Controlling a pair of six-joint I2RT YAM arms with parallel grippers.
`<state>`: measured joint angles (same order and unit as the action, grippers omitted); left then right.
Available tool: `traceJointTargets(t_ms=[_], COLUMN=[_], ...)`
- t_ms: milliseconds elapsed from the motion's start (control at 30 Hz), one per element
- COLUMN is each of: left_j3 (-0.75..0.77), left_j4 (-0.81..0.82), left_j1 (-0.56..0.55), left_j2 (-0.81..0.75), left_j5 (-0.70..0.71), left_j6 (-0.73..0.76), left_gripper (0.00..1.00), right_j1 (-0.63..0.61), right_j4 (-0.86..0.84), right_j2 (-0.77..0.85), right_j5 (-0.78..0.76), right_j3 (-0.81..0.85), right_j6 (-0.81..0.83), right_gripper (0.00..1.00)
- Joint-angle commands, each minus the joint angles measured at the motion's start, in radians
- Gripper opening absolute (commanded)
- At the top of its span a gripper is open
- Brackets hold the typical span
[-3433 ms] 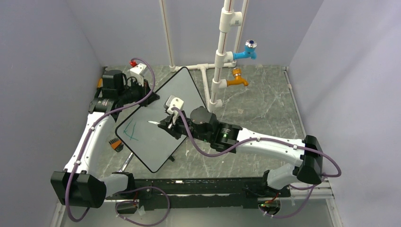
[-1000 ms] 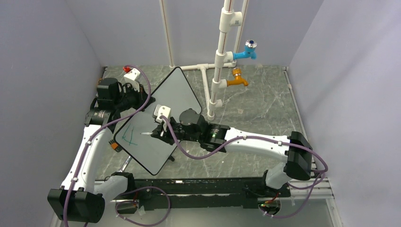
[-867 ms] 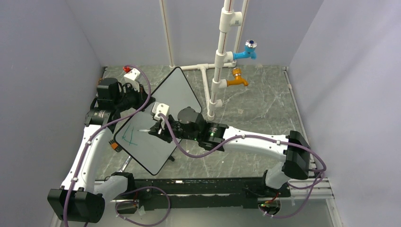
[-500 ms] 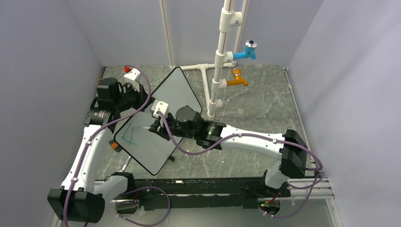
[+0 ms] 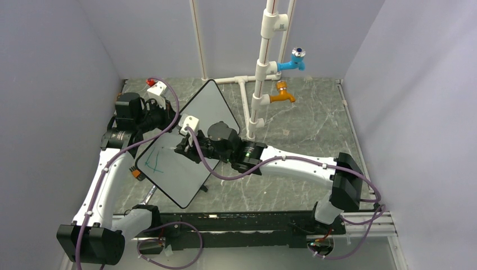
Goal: Write a sentence on the whiteboard
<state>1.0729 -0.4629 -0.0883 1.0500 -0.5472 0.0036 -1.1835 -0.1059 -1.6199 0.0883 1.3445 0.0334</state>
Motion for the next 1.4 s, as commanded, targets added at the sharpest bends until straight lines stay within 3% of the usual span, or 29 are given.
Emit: traceJointTargets(t_ms=[0, 600, 1367], left_j3=[-0.056, -0.058, -0.057], left_j4=[-0.066, -0.066, -0.067], left_j1=[-0.007, -0.007, -0.007], left_j2=[0.025, 0.02, 0.015], left_j5=[0.085, 0.089, 0.089], left_j6=[0.139, 0.14, 0.141], left_gripper=[0.0, 0.0, 0.0], right_j1=[0.002, -0.001, 0.0], right_j4=[-0.022, -0.009, 0.041], right_j2=[-0.015, 0.011, -0.022], right_j5=[0.036, 0.052, -0.115], right_j3=[0.04, -0.082, 0.05], right_j6=[-0.011, -0.074, 0.0], right_gripper=[0.0, 0.0, 0.0])
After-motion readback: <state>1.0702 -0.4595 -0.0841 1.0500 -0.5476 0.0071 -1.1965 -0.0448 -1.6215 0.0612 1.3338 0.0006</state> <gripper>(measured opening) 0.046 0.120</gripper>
